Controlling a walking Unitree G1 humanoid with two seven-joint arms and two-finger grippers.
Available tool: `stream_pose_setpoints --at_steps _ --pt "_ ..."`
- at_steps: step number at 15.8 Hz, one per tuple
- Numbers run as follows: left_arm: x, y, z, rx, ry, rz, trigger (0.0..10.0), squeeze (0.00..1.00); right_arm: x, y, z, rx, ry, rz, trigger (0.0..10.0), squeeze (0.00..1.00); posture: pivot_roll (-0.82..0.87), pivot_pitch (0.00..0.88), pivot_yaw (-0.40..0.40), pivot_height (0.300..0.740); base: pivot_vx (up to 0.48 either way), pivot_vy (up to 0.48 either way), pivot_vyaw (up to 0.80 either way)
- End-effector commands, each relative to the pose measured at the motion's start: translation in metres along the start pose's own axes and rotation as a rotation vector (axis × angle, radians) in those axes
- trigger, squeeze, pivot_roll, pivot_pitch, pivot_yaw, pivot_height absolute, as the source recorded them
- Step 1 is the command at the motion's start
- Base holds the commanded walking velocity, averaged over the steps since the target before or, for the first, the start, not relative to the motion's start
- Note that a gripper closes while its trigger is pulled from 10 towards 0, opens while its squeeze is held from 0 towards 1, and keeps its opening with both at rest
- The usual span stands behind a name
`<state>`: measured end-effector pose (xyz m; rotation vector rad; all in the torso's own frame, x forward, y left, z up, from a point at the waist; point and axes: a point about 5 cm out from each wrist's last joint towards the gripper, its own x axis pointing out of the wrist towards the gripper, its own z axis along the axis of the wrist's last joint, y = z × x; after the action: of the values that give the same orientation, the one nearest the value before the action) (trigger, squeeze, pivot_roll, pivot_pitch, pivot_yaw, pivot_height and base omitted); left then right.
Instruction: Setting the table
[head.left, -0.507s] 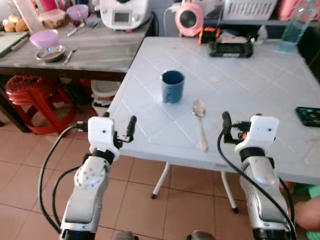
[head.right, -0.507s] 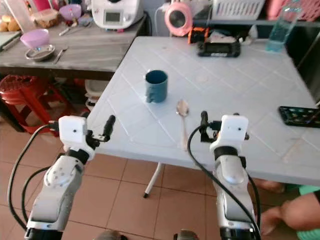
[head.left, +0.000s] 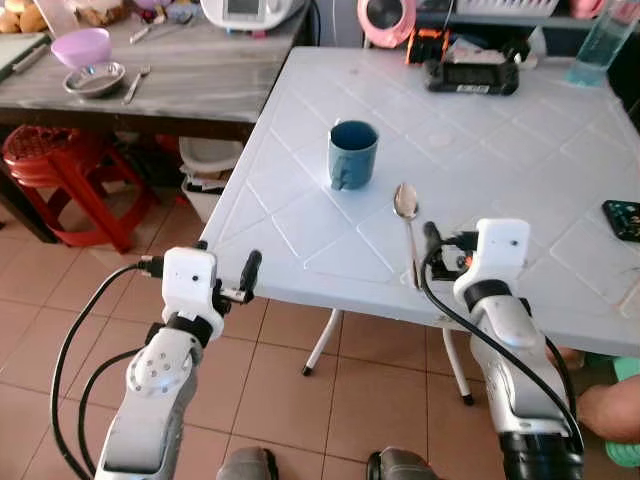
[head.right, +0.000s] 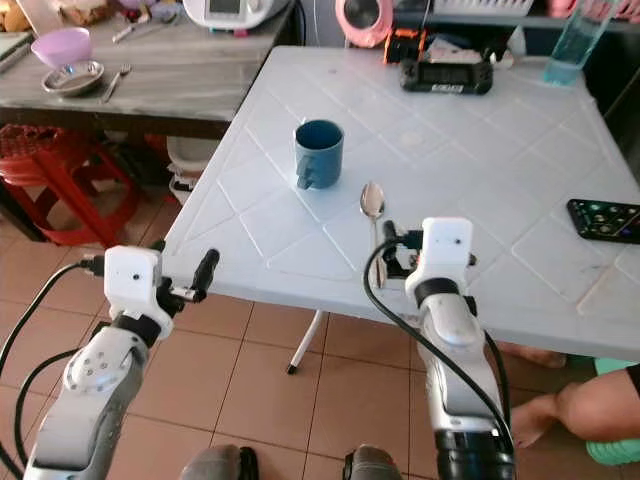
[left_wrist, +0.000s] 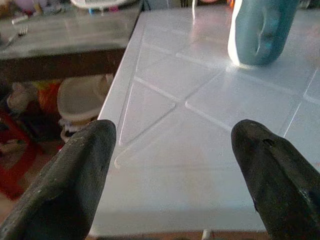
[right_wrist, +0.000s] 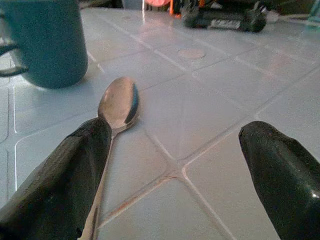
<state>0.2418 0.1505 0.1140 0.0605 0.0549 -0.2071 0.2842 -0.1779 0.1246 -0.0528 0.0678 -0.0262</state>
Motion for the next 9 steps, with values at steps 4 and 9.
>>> stream_pose_setpoints --at_steps 4,9 --pt "-0.012 0.004 0.005 0.026 0.025 -0.019 10.0 0.00 0.006 0.013 0.003 0.007 0.025 0.089 10.0 0.00 0.08 0.181 0.101 0.740 0.000 0.000 0.00" --pt "-0.015 0.004 0.007 0.032 0.046 -0.027 10.0 0.00 0.018 0.027 0.019 0.037 -0.001 0.188 10.0 0.00 0.09 0.190 0.107 0.740 0.000 0.000 0.00"
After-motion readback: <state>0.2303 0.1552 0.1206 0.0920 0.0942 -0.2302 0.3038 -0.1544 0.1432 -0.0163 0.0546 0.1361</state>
